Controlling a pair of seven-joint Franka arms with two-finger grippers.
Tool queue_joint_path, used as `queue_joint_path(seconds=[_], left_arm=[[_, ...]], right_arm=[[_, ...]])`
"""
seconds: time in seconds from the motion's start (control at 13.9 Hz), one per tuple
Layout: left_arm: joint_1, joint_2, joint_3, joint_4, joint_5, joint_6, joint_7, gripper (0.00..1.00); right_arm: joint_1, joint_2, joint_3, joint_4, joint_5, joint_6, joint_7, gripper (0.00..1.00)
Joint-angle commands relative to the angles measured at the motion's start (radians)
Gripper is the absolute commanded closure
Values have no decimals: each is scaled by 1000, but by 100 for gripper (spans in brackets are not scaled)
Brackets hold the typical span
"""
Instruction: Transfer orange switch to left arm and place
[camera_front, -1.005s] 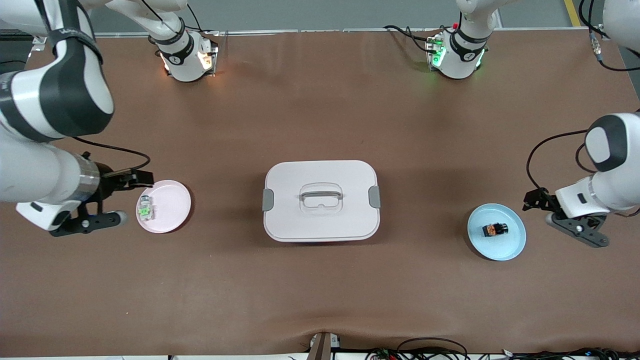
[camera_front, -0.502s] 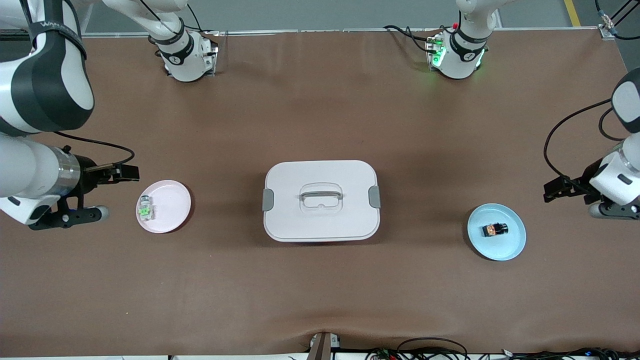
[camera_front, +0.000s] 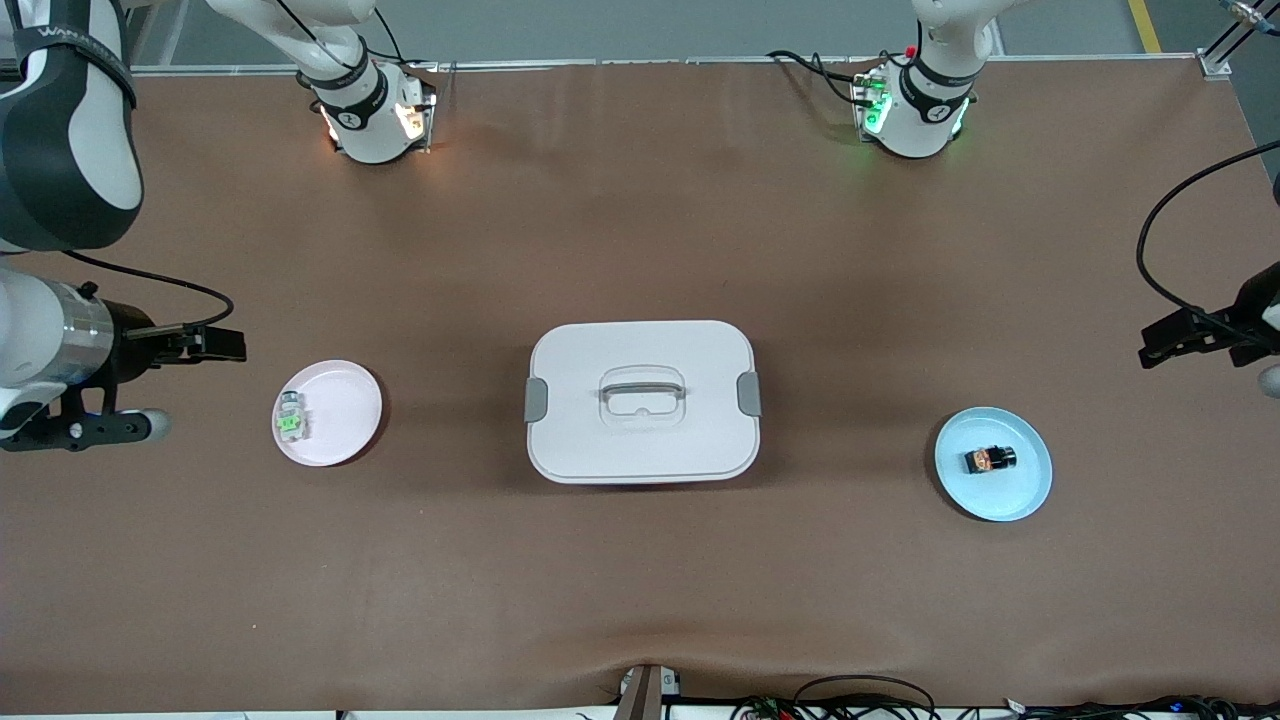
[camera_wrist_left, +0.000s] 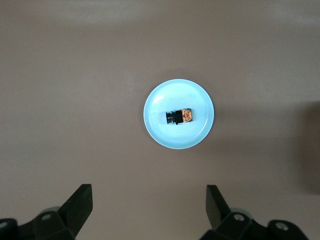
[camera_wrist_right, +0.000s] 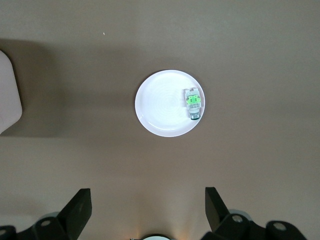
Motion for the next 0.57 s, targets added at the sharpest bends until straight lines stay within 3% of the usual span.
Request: queue_joint_path(seconds=[0.0,0.14,0.36,0.5], left_arm=[[-5,-12,12,15,-2,-22,28,0],[-88,-43,93,13,-7,-31,33,0],[-327,-87,338,10,-82,-131,34,0],[-395,-112,398,6,-130,-178,25,0]], right_arm=[[-29,-21,12,-11,-15,-3,17,0],[-40,-78,10,-11,-15,3,31,0],[-57,-118,12,-11,-15,4,35,0],[-83,-136,18,-10,-6,-3,23,0]])
